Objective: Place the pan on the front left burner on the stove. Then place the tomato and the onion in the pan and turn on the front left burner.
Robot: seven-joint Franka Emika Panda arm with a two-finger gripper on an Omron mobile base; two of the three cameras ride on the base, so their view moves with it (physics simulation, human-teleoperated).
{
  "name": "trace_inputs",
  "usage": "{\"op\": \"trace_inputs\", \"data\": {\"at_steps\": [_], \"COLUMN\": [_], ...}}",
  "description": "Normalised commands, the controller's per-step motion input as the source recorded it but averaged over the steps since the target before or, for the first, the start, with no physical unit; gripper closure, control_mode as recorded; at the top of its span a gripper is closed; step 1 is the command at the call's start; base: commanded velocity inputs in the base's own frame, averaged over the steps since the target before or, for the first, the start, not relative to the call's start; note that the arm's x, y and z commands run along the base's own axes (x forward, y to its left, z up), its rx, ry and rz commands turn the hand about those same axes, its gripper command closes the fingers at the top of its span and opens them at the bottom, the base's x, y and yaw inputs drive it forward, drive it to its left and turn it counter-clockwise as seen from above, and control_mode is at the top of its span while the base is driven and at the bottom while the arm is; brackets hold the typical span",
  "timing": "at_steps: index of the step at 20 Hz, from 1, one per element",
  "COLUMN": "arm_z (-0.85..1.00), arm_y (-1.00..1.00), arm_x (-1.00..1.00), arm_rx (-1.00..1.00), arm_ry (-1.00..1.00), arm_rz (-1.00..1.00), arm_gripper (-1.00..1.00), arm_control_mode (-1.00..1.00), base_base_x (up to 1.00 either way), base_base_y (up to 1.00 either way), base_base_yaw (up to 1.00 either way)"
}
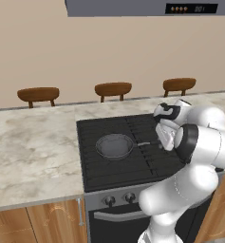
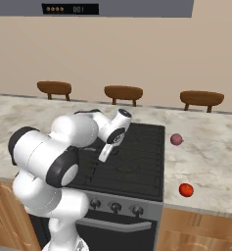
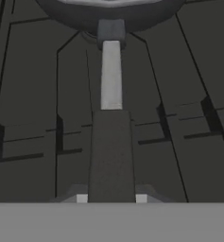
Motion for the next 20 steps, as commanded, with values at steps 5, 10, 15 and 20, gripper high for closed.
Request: {"op": "trace_inputs", "data": {"at_steps": [5, 10, 15, 20], "arm_z": [-0.01, -0.17, -0.35, -0.26], "arm_y": [0.0, 0.0, 0.0, 0.0], "arm_x": [-0.15, -0.11, 0.0, 0.0], "arm_rx": [-0.04, -0.07, -0.08, -0.07], "arm_ry": [0.0, 0.0, 0.0, 0.0], "arm_rz": [0.0, 0.0, 0.0, 0.0], "arm_gripper": [1.0, 1.0, 1.0, 1.0], "arm_control_mode": [-1.0, -1.0, -1.0, -1.0], "base_base_x": [0.0, 0.0, 0.0, 0.0], "base_base_y": [0.0, 0.0, 0.0, 0.0], "base_base_yaw": [0.0, 0.0, 0.0, 0.0]}}
